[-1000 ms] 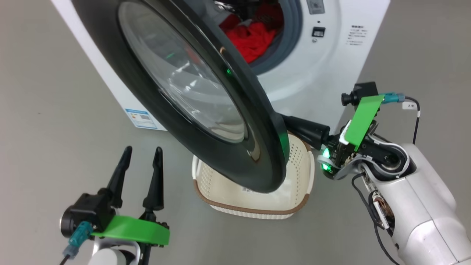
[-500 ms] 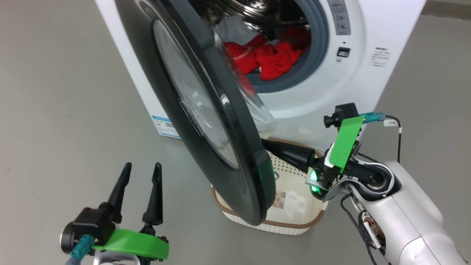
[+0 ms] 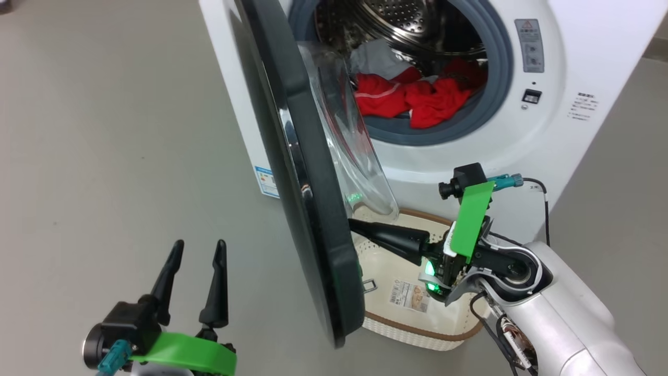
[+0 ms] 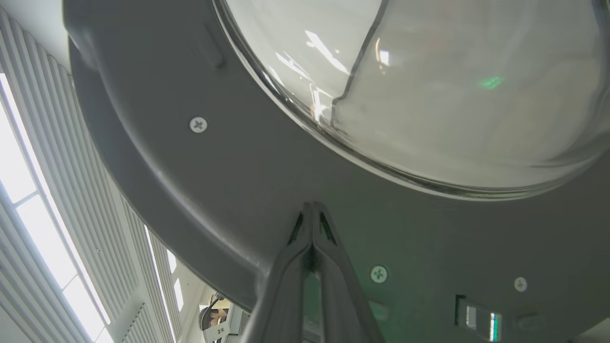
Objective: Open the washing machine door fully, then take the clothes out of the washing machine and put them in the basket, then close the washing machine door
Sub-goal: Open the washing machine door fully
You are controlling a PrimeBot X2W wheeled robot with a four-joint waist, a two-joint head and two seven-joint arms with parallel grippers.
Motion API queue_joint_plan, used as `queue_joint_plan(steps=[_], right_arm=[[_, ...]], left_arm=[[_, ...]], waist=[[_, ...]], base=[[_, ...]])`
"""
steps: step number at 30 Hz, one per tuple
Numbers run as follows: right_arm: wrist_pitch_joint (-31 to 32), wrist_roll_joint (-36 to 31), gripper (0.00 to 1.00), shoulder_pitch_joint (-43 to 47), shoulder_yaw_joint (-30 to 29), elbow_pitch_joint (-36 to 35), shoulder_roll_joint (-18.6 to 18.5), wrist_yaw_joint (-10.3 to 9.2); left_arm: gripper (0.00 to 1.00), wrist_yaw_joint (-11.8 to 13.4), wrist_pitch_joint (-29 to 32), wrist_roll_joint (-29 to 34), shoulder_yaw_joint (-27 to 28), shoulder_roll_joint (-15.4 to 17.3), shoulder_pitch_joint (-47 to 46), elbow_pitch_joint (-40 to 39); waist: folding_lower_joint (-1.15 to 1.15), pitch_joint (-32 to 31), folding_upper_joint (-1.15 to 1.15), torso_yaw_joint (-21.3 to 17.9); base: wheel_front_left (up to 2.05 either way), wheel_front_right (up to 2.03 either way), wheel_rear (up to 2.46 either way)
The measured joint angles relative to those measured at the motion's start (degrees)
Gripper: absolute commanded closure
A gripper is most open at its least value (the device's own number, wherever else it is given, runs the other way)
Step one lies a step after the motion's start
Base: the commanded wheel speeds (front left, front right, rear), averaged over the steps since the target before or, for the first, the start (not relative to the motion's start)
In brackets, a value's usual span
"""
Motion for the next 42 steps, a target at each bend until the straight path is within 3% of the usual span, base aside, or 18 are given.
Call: queue_joint_plan(steps=[14,34,36,37,38,42], right_arm=[[-0.75,0.24,1.0,0.62,3.48,-0.47,-0.02,0.0],[-2.75,0.38,1.0,-0.24,7.45,0.44,0.12,0.0],[-3.22,-0.29,0.6,-0.21,7.06,0.42,0.18,0.0],[-3.53,-0.86,0.34,-0.19,6.81,0.4,0.21,0.0],[-4.19,-1.58,0.0,-0.15,6.52,0.19,0.19,0.0],[-8.0,-4.95,0.0,0.71,4.03,-1.99,-0.4,0.0]], left_arm=[[0.0,0.49,0.31,-0.55,-0.33,0.45,1.32,-0.84],[0.0,1.45,0.59,-1.92,-0.57,1.04,2.26,-2.21],[0.0,1.45,0.97,-2.03,-0.7,1.08,2.26,-2.18],[0.0,1.45,1.01,-2.04,-0.76,1.1,2.26,-2.15],[0.0,1.45,1.02,-2.05,-0.81,1.18,2.26,-2.14],[0.0,1.44,1.08,-2.11,-0.91,1.57,2.26,-2.07]], waist=[[0.0,-0.64,0.0,5.15],[0.0,-0.57,0.0,5.43],[0.0,-0.74,0.0,5.34],[0.0,-0.83,0.0,5.28],[0.0,-0.88,0.0,5.23],[0.0,-1.1,0.0,5.06]], base=[[0.0,0.0,0.0],[0.0,0.0,0.0],[0.0,0.0,0.0],[0.0,0.0,0.0],[0.0,0.0,0.0],[0.0,0.0,0.0]])
